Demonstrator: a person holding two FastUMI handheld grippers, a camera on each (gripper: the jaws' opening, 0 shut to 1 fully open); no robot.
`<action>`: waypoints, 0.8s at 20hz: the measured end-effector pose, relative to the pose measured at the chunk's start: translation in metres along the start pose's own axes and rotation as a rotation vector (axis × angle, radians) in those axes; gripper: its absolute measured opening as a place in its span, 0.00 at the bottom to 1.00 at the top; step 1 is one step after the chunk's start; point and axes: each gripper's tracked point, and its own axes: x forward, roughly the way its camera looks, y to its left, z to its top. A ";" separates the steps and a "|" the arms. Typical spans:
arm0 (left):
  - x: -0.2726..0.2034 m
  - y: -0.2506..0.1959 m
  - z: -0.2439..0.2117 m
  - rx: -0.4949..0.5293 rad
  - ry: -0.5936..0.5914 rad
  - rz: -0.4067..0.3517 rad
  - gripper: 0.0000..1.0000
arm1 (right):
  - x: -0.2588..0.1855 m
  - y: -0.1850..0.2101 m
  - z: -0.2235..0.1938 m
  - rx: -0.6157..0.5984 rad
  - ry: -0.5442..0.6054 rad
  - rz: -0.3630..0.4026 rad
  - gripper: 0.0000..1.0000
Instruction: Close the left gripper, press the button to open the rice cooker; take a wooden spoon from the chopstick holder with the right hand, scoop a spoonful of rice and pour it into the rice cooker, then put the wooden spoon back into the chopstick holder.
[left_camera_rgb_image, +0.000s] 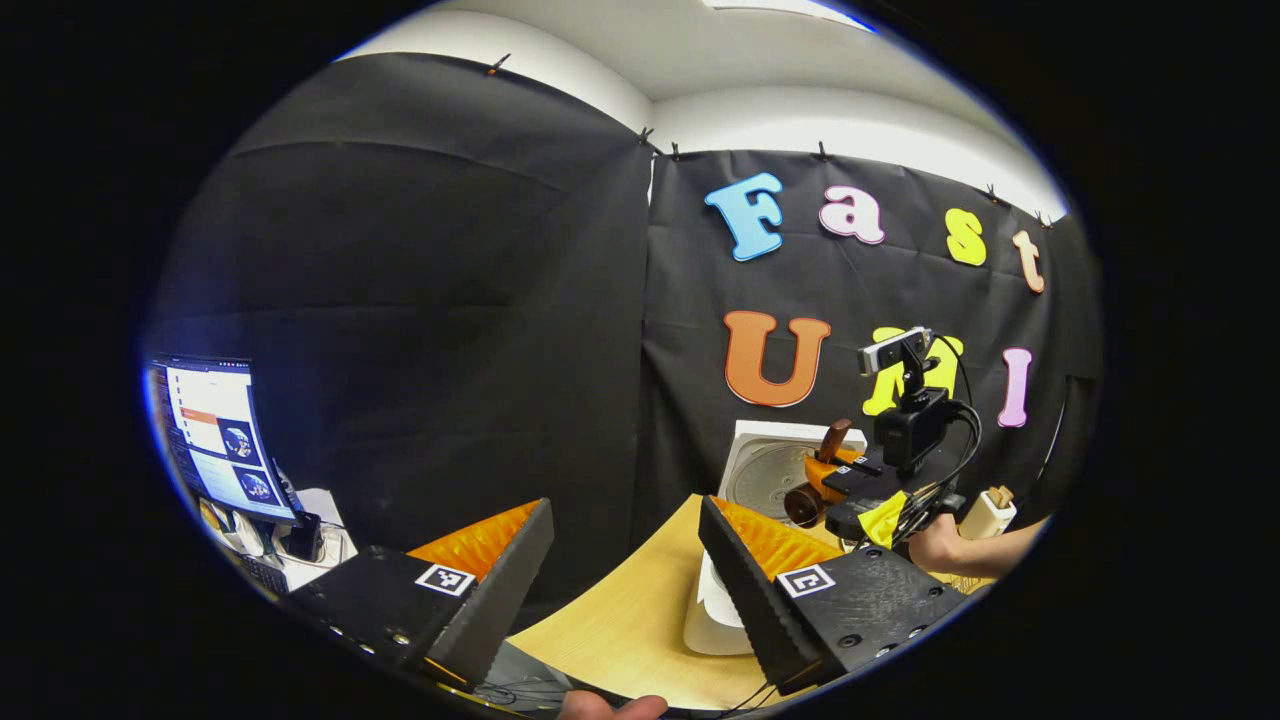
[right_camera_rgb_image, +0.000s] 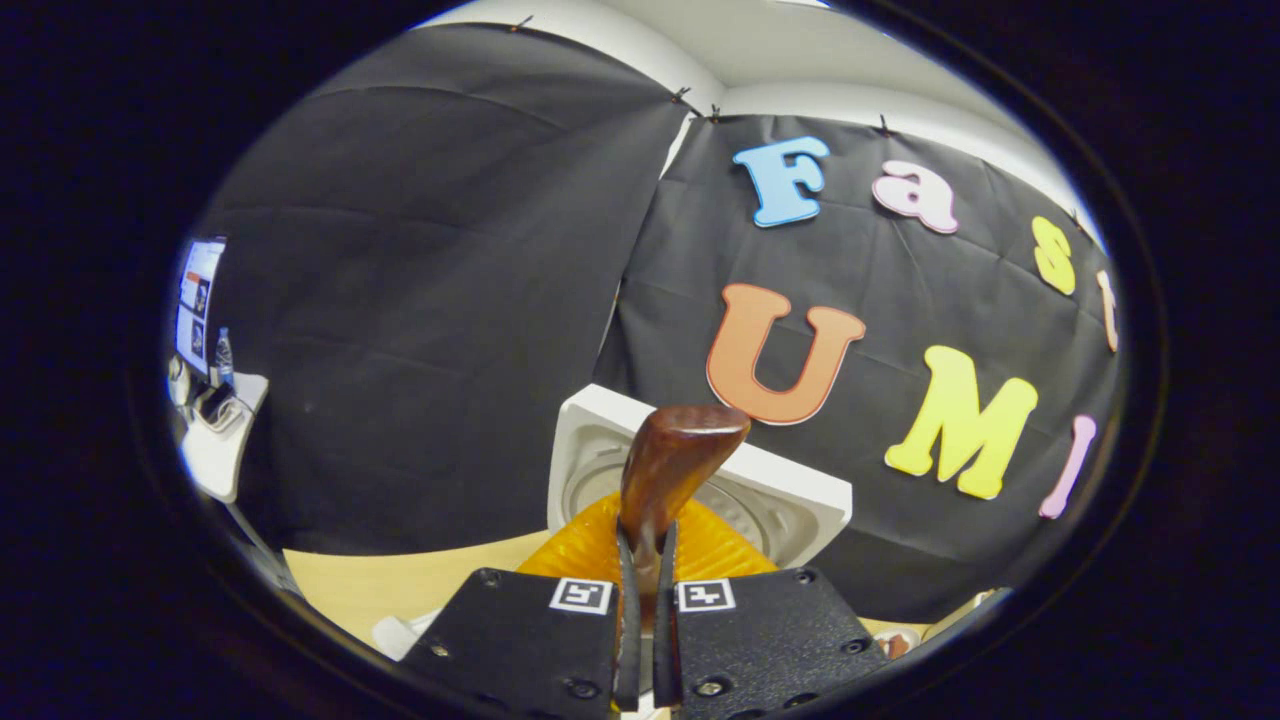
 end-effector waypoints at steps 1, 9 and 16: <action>-0.001 0.001 0.001 -0.003 -0.002 0.001 0.94 | -0.001 -0.002 0.002 0.034 0.003 0.001 0.11; -0.005 -0.005 0.004 -0.022 0.006 -0.024 0.94 | -0.031 -0.036 0.020 0.423 0.008 0.007 0.11; -0.006 -0.039 0.013 -0.016 -0.003 -0.096 0.94 | -0.098 -0.097 0.021 0.676 -0.010 -0.032 0.11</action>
